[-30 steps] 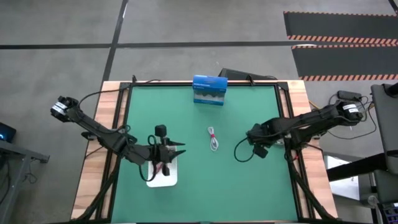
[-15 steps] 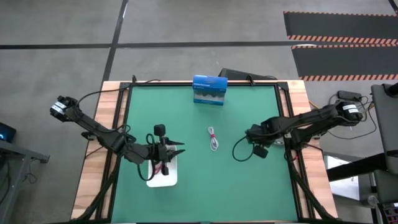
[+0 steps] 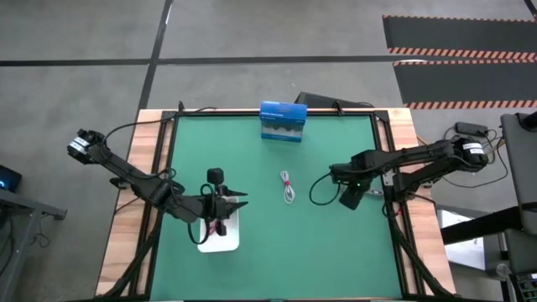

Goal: Pick and place USB-C Cables
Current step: Put the white black charger cable into the white bin

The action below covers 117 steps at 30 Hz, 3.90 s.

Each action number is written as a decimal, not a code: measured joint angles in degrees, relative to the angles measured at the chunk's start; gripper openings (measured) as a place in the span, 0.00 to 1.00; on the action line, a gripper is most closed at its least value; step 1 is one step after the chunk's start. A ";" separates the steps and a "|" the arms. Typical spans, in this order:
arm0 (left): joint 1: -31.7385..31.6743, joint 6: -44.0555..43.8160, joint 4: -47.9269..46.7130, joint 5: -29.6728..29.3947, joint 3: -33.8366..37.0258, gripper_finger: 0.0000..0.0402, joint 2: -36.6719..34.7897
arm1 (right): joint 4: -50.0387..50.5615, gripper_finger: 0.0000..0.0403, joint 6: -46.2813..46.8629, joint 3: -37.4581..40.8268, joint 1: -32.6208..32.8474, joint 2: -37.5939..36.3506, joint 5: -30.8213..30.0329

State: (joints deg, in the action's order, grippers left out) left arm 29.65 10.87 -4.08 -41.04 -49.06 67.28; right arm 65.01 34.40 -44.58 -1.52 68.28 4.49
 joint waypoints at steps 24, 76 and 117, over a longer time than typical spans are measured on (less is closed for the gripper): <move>0.00 0.33 0.00 0.00 0.02 0.23 -0.63 | -8.31 0.45 -0.79 7.24 -0.68 0.16 -6.14; 0.00 -3.92 0.80 0.05 0.07 0.23 -0.61 | -38.00 0.05 -2.15 13.35 3.81 -9.73 -14.02; -0.02 -16.65 30.24 0.22 0.70 0.23 17.61 | -149.23 0.04 -37.31 16.13 14.71 24.07 -11.46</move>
State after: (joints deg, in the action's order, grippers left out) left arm 29.63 -5.78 26.16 -40.82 -48.36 84.89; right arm -84.22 -2.91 -28.45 13.19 92.35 -6.97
